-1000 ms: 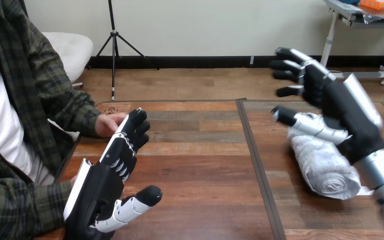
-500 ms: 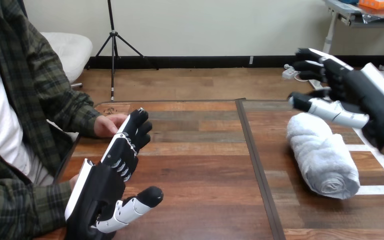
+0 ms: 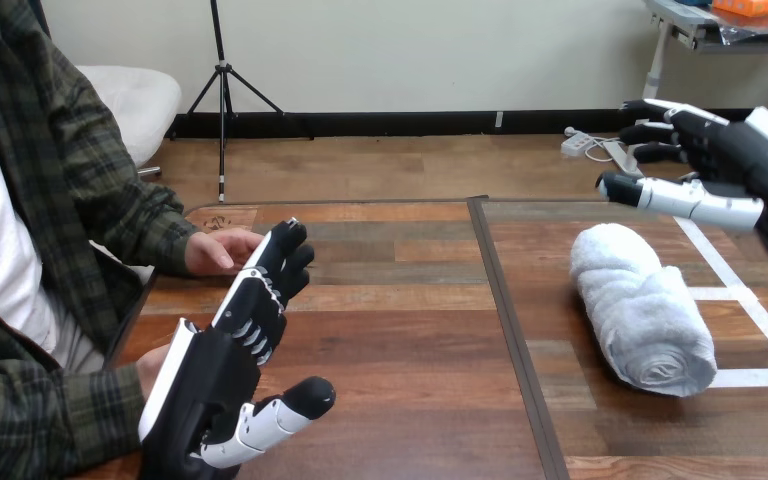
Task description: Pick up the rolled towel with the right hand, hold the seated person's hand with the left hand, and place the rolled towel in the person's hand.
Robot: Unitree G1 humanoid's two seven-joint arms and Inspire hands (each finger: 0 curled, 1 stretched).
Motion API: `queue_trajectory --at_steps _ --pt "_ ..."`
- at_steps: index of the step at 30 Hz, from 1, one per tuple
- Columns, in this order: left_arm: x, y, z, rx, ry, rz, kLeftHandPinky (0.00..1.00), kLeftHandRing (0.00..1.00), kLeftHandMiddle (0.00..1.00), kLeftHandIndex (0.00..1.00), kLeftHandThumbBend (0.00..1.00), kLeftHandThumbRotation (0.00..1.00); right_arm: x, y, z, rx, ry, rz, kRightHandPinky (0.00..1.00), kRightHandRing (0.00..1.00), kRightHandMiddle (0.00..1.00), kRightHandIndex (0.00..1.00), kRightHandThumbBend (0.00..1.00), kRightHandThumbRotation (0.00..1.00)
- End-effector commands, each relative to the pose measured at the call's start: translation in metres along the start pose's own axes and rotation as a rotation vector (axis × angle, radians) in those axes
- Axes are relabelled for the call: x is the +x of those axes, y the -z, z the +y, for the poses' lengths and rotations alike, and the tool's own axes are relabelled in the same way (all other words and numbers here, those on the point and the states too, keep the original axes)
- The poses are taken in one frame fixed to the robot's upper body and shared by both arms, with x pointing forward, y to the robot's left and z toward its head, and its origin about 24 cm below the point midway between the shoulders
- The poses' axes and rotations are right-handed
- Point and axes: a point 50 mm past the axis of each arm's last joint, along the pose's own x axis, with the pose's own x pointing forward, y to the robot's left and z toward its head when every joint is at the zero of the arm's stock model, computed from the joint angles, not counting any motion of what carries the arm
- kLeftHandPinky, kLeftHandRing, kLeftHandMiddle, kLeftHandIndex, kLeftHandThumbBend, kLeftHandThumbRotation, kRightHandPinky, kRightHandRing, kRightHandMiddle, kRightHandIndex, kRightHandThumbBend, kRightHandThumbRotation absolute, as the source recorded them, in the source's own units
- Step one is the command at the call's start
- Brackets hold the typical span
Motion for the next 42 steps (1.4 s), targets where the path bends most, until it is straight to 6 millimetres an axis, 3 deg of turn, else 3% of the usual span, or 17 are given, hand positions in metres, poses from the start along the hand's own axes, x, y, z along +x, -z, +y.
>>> queue_trajectory --at_steps 1,7,22,28,33,37,42 --pt "0.014 -0.011 0.0 0.004 0.006 -0.082 0.95 0.95 0.97 0.95 1.0 0.59 0.015 -0.036 -0.025 -0.113 0.001 -0.022 0.65 0.87 0.88 0.91 1.0 0.59" --pt "0.015 -0.012 -0.001 0.003 0.013 -0.087 0.95 0.95 0.97 0.95 1.0 0.58 0.028 -0.036 -0.031 -0.138 -0.035 0.102 0.65 0.87 0.89 0.92 1.0 0.58" --pt "0.019 -0.014 -0.005 -0.013 0.031 -0.1 0.96 0.95 0.97 0.95 1.0 0.57 0.067 -0.027 -0.04 -0.275 -0.05 0.289 0.47 0.77 0.87 0.93 1.0 0.54" --pt "0.02 -0.015 -0.006 -0.006 0.039 -0.103 0.96 0.95 0.96 0.94 1.0 0.56 0.081 -0.024 -0.041 -0.329 -0.066 0.348 0.47 0.85 0.92 0.95 1.0 0.53" --pt "0.021 -0.016 -0.008 -0.002 0.046 -0.108 0.95 0.95 0.96 0.94 1.0 0.57 0.091 -0.02 -0.041 -0.378 -0.078 0.417 0.57 0.95 0.97 0.98 0.98 0.56" --pt "0.022 -0.016 -0.009 0.002 0.049 -0.114 0.95 0.95 0.96 0.94 1.0 0.57 0.096 -0.014 -0.042 -0.369 -0.066 0.465 0.56 0.96 0.99 0.99 0.98 0.57" --pt "0.023 -0.017 -0.011 -0.011 0.053 -0.116 0.95 0.95 0.96 0.94 1.0 0.56 0.101 -0.01 -0.041 -0.414 -0.051 0.529 0.48 0.95 0.99 0.99 0.98 0.59"
